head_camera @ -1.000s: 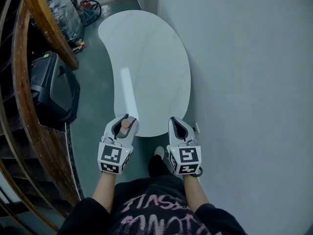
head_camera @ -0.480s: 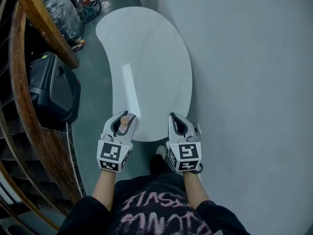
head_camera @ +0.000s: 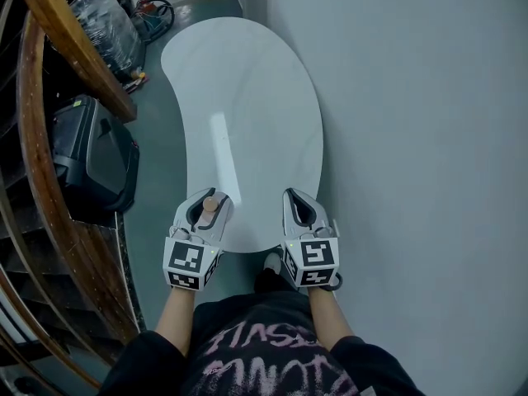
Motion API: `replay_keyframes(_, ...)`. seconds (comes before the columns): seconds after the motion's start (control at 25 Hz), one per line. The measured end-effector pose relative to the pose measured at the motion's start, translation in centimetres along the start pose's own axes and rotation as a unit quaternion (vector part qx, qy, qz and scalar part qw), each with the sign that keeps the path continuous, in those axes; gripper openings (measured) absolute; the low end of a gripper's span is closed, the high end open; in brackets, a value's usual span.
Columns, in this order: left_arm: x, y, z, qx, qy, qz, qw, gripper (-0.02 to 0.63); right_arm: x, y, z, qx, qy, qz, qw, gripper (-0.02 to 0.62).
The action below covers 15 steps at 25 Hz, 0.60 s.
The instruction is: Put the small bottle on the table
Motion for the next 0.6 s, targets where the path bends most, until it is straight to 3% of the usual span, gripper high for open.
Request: replay_keyframes(0.6,3.6,2.3,0.0,0.003,0.03,-0.006,0.9995,0.129,3.2,1.6,3.8,0.009,0.032,0.001,0.999,0.009)
Point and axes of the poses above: the fingertips, and each gripper's own axes: x forward along the fingers, z to its right, y out of its top, the point moved 2 cm from there along -x, backward along the fingers, and after that the axes turned 2 degrees about y, right-handed, at the moved point
